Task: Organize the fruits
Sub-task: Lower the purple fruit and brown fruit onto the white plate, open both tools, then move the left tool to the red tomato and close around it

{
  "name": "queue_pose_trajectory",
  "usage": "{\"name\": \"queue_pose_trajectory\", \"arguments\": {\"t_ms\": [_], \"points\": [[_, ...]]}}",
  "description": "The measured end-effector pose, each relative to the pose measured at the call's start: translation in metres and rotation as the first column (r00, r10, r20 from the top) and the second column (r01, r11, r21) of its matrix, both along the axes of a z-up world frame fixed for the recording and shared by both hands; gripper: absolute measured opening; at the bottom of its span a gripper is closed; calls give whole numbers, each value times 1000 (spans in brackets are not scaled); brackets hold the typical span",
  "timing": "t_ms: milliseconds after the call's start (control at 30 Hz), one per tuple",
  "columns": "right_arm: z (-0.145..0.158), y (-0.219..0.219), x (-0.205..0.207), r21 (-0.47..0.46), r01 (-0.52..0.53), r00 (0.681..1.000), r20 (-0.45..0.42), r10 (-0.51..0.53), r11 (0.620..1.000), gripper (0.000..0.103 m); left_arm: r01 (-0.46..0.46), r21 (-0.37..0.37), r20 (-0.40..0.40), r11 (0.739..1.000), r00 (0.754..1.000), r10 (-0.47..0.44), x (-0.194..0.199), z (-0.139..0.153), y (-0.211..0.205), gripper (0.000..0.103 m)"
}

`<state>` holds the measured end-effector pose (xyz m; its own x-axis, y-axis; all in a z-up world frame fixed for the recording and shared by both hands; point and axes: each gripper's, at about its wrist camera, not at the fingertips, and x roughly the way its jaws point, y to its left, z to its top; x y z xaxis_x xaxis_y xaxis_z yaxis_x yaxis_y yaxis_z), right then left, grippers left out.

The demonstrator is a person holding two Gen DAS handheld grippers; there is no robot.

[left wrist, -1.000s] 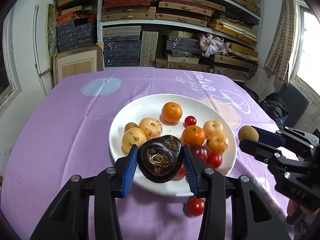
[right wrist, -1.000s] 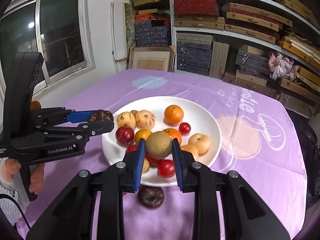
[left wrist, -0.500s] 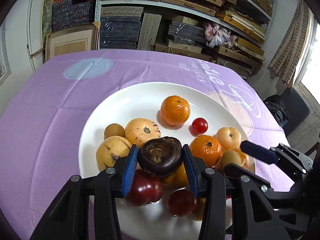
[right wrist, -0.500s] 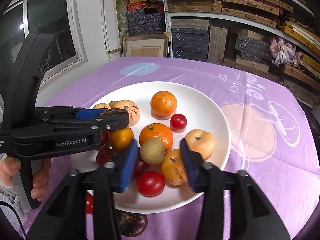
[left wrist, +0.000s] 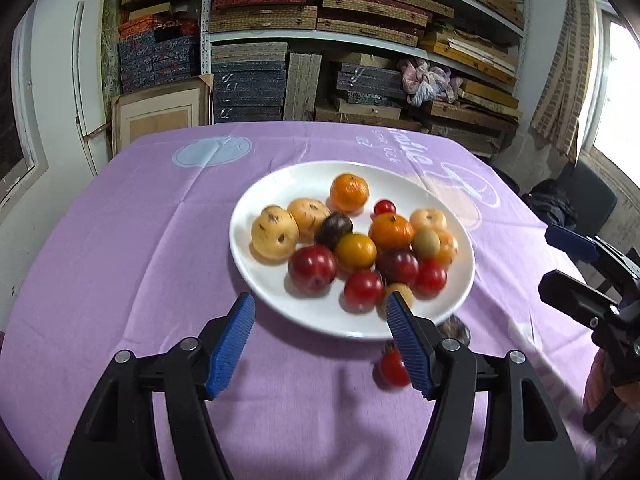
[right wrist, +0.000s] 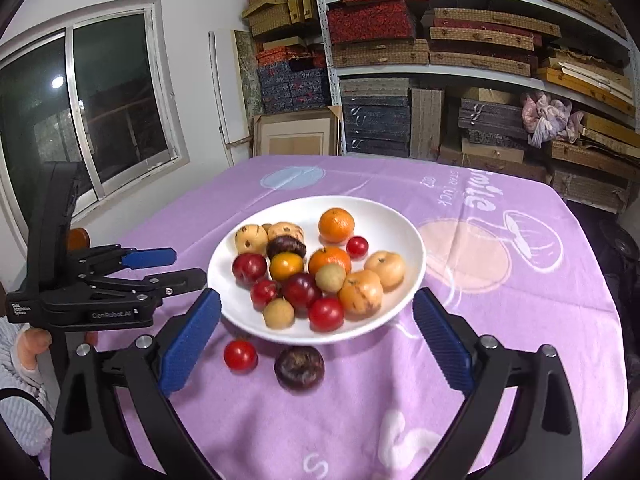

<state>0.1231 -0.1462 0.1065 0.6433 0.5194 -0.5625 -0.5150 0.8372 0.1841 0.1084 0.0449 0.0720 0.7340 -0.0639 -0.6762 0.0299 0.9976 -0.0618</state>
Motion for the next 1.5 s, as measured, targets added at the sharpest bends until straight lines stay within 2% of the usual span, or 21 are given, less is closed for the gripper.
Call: {"name": "queue_pose_trajectory", "arguments": {"t_ms": [133,333,600,900,1000,1067,1100,1133,1167,1367,1467,1500], "points": [[-26,-16,-20,-21,11,1000,-27,-12,1000,96,44,50,-12,998,999,-43,-18,-21,-27,69],[-44,-27,-11,16,23,993,-112,-21,1000,96,57,88,-32,995,998,-54,-15,-43,-45,69],[-54,-27,-4,24,42,986,-162,-37,999,96,43,26,-77,999,996,-41,0,-57,-37,69],[-57,-23,0,16,37,984,-177,-34,999,98,-10,52,-117,999,993,16,7,-62,-20,70],[-57,-23,0,17,36,983,-180,-32,999,98,-14,25,-108,1000,994,17,6,-60,-10,70],[-57,-23,0,17,31,984,-175,-28,999,98,1,-5,-107,1000,994,-2,6,-60,-8,66],[-56,-22,-1,16,28,985,-173,-25,999,98,11,-15,-108,1000,994,-12,6,-60,-7,60],[-56,-22,-1,15,24,985,-171,-21,1000,98,27,-26,-112,999,993,-30,6,-60,-8,49],[-56,-21,-1,13,22,985,-169,-19,1000,98,35,-24,-117,999,992,-38,7,-61,-9,46],[-57,-20,-1,13,22,985,-172,-19,1000,98,58,-17,-104,998,993,-59,8,-60,-17,45],[-57,-18,-2,12,13,986,-169,-11,1000,98,66,-36,-118,997,991,-70,12,-62,-18,45],[-56,-17,-2,10,8,986,-167,-6,1000,98,66,-41,-120,997,990,-71,13,-62,-17,41]]}}
